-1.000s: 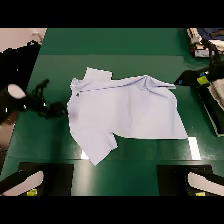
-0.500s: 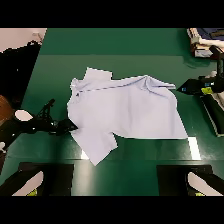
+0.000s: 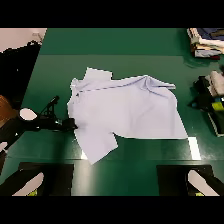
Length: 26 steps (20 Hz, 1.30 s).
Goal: Fold the shirts.
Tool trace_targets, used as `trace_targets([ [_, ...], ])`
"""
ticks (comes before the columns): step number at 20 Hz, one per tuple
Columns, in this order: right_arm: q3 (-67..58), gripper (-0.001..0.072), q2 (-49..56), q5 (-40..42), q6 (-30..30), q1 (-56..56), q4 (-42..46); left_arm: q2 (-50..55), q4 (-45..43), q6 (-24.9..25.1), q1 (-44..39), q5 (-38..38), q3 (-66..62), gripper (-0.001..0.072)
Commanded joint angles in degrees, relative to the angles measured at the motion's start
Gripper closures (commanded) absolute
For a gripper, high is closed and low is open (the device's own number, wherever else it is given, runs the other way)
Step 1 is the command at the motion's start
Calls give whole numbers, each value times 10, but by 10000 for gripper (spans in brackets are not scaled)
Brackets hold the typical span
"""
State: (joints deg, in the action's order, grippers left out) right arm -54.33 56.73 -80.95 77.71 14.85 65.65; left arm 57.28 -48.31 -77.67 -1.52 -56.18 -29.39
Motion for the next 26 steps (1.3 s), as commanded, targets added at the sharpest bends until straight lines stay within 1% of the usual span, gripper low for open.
trace_targets([
  [1,124,320,-39,-11,-17,125,25,0,4,1,-2,-7,-31,684],
  [3,192,321,-29,3,-27,188,14,0,5,1,-2,-1,-36,684],
  [6,249,321,17,17,-41,221,13,0,5,1,-2,0,-36,684],
  [8,265,323,50,31,-52,223,2,0,5,1,-2,1,-36,684],
  [11,265,327,83,63,-72,223,-63,0,5,1,-2,1,-36,684],
  [13,265,350,92,85,-73,221,-84,0,5,1,-2,1,-36,684],
  [15,265,408,89,98,-73,221,-87,0,5,1,-2,2,-36,684],
  [17,265,414,72,111,-73,221,-87,0,5,1,-2,3,-36,684],
  [18,265,537,61,115,-76,221,-87,0,5,1,-2,5,-36,684],
  [19,265,628,47,118,-88,221,-87,0,5,1,-2,7,-36,684],
  [20,265,653,33,120,-91,221,-87,0,5,1,-2,7,-36,684],
  [21,265,698,19,120,-95,221,-87,0,5,1,-2,7,-36,685],
  [24,260,699,-37,107,-99,220,-94,-22,-6,-6,-2,12,-48,686],
  [26,225,699,-81,94,-98,200,-104,-54,-39,-24,-2,-1,-101,686],
])
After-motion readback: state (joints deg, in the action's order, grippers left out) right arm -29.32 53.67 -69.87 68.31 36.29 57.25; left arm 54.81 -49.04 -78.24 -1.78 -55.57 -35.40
